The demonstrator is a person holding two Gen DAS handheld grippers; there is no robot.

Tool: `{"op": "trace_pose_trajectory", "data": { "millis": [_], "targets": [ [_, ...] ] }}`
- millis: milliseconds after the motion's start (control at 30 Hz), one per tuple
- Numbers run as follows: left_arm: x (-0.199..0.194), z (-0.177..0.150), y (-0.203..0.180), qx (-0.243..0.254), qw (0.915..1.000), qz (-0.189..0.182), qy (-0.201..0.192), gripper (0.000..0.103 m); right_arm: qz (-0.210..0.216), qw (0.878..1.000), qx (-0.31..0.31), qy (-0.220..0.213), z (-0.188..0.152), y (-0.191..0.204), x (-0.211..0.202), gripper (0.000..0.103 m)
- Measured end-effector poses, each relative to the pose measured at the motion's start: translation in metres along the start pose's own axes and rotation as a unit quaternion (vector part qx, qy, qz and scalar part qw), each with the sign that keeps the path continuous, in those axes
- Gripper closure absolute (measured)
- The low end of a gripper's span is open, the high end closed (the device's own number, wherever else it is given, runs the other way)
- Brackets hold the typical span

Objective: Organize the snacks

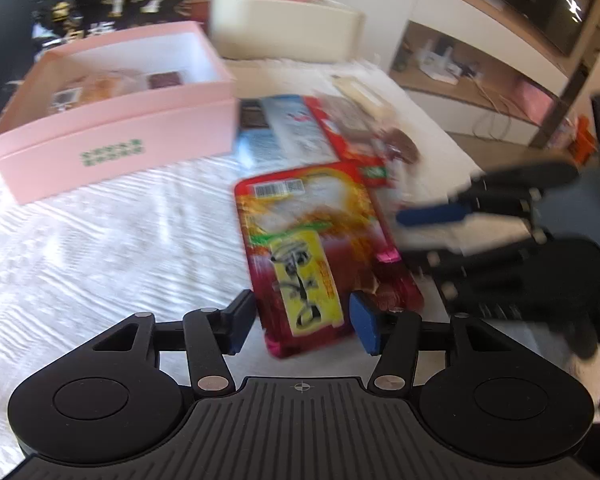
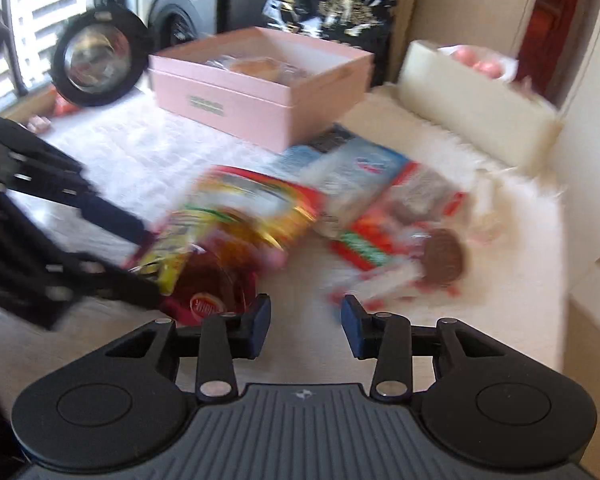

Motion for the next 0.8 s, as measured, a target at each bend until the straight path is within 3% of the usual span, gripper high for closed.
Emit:
{"op": "trace_pose_trajectory", "data": {
  "millis": [233, 400, 500, 567, 633, 667, 733, 800],
  "targets": [
    [-0.013, 0.020, 0.038, -0.032, 0.9977, 0.048, -0.036, 0.046, 0.059, 0.996, 0.055, -0.045, 0.014, 0.021, 0.015, 0.068],
    [-0.023, 0.028, 0.018, -0.024, 0.9978, 0.022, -0.059, 0.046, 0.038, 0.993, 0.099, -0.057, -0.002, -0.007, -0.002, 0.052],
    [-0.017, 0.027, -0.013, 0.002, 0.9982, 0.002, -0.060, 0.045, 0.006, 0.989, 0.127, -0.074, -0.012, -0.028, -0.018, 0.050],
    [-0.007, 0.023, -0.029, 0.047, 0.9960, 0.044, -0.062, 0.045, -0.020, 0.985, 0.147, -0.085, -0.020, -0.041, -0.026, 0.049],
    [0.001, 0.019, -0.037, 0.100, 0.9866, 0.104, -0.076, 0.042, -0.034, 0.982, 0.164, -0.092, -0.026, -0.050, -0.028, 0.049],
    [0.003, 0.017, -0.038, 0.113, 0.9826, 0.126, -0.077, 0.045, -0.036, 0.980, 0.170, -0.093, -0.028, -0.054, -0.027, 0.048],
    [0.006, 0.016, -0.036, 0.103, 0.9841, 0.127, -0.069, 0.045, -0.032, 0.979, 0.174, -0.103, -0.030, -0.054, -0.028, 0.047],
    [0.006, 0.017, -0.034, 0.085, 0.9895, 0.102, -0.058, 0.045, -0.032, 0.979, 0.170, -0.104, -0.030, -0.054, -0.026, 0.042]
  ]
}}
Point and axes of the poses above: each gripper's, at about its wrist camera, not at the fingertips, and x roughly the way its jaws point, y to its left, z to its top, the point moved 9 cm from there along x, roughly the way its jaws point, and after that the axes turned 14 degrees about z, right-handed, at the moved point
